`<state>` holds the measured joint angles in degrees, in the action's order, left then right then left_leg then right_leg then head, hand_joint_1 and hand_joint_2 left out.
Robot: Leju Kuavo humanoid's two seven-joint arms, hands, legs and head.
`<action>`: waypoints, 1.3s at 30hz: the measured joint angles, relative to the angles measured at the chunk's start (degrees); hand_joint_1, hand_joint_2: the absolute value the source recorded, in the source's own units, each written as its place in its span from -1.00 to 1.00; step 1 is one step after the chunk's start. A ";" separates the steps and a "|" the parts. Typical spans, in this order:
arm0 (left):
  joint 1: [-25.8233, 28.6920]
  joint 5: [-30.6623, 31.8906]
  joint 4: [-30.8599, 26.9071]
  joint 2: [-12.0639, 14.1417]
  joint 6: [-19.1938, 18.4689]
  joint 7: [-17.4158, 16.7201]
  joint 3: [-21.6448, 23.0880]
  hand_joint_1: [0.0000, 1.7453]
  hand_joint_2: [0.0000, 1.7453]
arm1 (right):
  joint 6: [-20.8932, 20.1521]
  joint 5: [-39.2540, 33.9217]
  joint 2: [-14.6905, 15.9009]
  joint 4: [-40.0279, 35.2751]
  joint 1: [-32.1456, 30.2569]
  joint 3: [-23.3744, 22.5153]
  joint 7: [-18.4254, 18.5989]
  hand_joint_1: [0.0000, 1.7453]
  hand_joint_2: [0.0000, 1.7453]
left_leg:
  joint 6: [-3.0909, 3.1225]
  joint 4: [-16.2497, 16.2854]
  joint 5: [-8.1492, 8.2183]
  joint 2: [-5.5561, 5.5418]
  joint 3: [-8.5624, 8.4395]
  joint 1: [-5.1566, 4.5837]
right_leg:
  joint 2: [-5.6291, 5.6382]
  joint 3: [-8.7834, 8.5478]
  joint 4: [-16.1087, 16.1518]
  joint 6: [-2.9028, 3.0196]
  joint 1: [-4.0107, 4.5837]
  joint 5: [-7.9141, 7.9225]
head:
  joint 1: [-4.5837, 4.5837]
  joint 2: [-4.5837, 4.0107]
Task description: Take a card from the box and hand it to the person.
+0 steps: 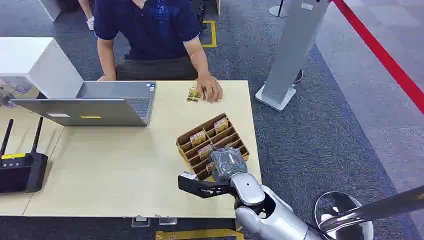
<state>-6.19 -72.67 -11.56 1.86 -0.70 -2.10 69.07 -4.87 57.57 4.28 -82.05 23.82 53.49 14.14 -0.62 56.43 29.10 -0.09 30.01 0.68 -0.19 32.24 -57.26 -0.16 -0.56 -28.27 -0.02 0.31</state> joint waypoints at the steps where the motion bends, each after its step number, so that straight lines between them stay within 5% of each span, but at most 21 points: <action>1: 0.00 0.00 0.00 0.00 0.00 0.02 0.00 -1.00 -1.00 | -0.02 0.00 0.00 0.00 0.02 0.02 0.00 0.00 1.00 | 0.00 0.00 0.00 0.00 0.00 0.00 | 0.00 0.00 0.00 0.00 0.00 0.00 | 0.00 0.00; 39: -0.01 0.42 0.02 0.00 -0.02 -0.09 0.00 -1.00 -1.00 | 0.04 0.66 0.00 0.22 -0.54 -0.11 -0.04 0.04 1.00 | 0.00 0.00 0.00 0.00 -0.01 0.00 | 0.00 0.00 0.00 0.00 0.00 0.00 | 0.00 0.00</action>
<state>-6.20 -72.26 -11.54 1.86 -0.72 -2.19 69.07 -4.83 58.23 4.28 -81.83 23.28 53.37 14.10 -0.62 56.43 29.10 -0.09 30.00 0.68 -0.18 32.24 -57.26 -0.16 -0.56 -28.27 -0.02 0.31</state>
